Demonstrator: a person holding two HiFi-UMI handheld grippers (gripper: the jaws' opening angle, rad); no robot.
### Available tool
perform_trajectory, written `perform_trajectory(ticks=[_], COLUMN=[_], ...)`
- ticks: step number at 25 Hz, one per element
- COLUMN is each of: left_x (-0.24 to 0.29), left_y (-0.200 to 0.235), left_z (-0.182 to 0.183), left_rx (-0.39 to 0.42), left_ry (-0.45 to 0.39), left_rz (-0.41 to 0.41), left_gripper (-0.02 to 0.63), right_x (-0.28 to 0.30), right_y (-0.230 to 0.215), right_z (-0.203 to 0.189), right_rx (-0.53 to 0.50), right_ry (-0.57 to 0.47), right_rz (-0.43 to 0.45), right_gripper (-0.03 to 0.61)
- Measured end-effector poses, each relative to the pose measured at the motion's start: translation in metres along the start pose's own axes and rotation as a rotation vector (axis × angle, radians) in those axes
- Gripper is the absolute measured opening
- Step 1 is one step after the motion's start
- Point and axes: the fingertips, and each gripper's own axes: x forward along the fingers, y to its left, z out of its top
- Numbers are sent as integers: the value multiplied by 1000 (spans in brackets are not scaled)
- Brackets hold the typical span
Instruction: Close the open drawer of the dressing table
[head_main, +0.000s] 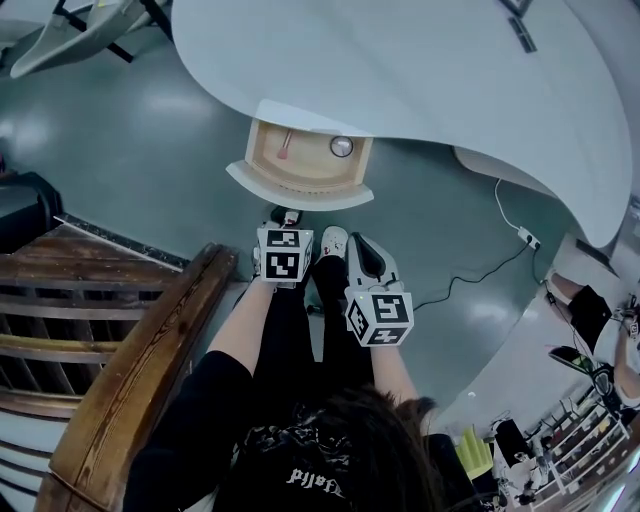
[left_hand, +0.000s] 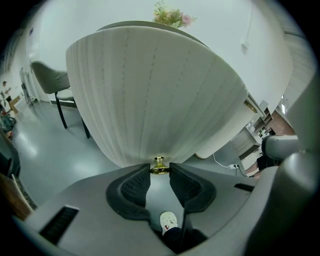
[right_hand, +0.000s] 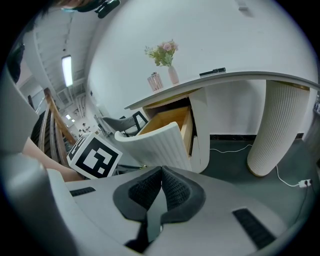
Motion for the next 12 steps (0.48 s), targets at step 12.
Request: perform_trajectory(ticks=[12], left_x=[14], left_y=[0], left_z=[22], left_rx=[10], left_ry=[-20], left_rz=[-1], left_gripper=[135], right_x=[16], right_y=[-8], right_z=[17], right_rx=[0], right_ry=[-19], right_rz=[-10], right_gripper=[26])
